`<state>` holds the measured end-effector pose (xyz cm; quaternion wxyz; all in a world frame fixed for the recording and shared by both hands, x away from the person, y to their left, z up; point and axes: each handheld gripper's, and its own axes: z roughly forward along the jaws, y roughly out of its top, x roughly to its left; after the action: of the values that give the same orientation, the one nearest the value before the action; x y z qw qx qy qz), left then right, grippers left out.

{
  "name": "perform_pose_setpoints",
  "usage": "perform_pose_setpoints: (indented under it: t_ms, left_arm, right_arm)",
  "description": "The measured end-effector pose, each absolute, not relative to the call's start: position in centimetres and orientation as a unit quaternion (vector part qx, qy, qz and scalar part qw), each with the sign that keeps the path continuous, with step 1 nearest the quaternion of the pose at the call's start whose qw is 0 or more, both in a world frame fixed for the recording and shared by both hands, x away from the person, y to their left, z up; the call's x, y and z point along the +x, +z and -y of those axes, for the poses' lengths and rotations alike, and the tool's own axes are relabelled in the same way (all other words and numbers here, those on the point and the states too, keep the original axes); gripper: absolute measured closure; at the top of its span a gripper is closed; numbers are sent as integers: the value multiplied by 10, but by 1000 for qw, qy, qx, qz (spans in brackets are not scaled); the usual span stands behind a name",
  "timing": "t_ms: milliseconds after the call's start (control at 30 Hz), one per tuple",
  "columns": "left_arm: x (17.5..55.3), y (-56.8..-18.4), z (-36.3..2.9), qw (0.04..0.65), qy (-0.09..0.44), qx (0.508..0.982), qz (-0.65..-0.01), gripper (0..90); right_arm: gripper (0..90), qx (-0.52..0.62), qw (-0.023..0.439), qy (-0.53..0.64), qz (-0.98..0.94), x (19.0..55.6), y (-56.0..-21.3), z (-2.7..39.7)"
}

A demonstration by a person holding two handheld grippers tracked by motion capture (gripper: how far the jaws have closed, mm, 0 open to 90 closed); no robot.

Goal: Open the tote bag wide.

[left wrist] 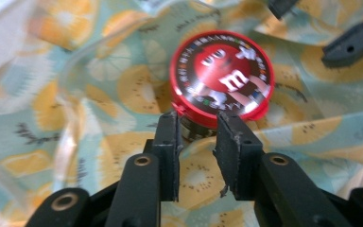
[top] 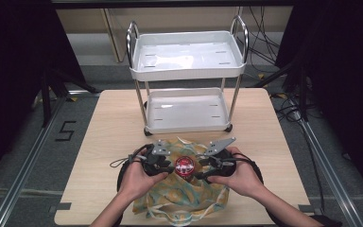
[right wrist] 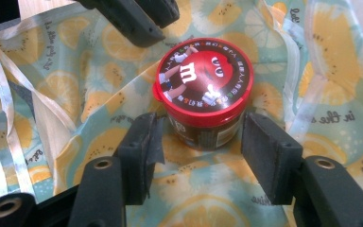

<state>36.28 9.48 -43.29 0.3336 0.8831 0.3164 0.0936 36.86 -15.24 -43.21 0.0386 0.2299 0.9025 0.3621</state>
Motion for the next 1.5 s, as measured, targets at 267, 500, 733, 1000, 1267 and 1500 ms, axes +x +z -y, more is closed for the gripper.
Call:
perform_pose_setpoints:
  t_ms: [267,500,733,1000,1267,1500]
  left_arm:
    - [344,-429,-83,351,93,882,-299,754]
    - [335,-424,-75,393,105,875,-264,803]
    - [328,-439,-62,355,77,907,-212,872]
    - [326,-448,-57,332,62,921,-196,860]
    - [323,-428,-59,412,107,877,-223,787]
    - [327,-441,-49,396,93,890,-204,784]
  right_arm:
    - [477,233,45,367,-899,371,-432,153]
    - [480,238,48,370,-897,371,-430,153]
    - [480,243,46,368,-896,370,-430,154]
    - [482,243,49,372,-894,371,-430,154]
    - [497,246,55,378,-891,372,-426,156]
    - [504,250,58,377,-890,374,-427,156]
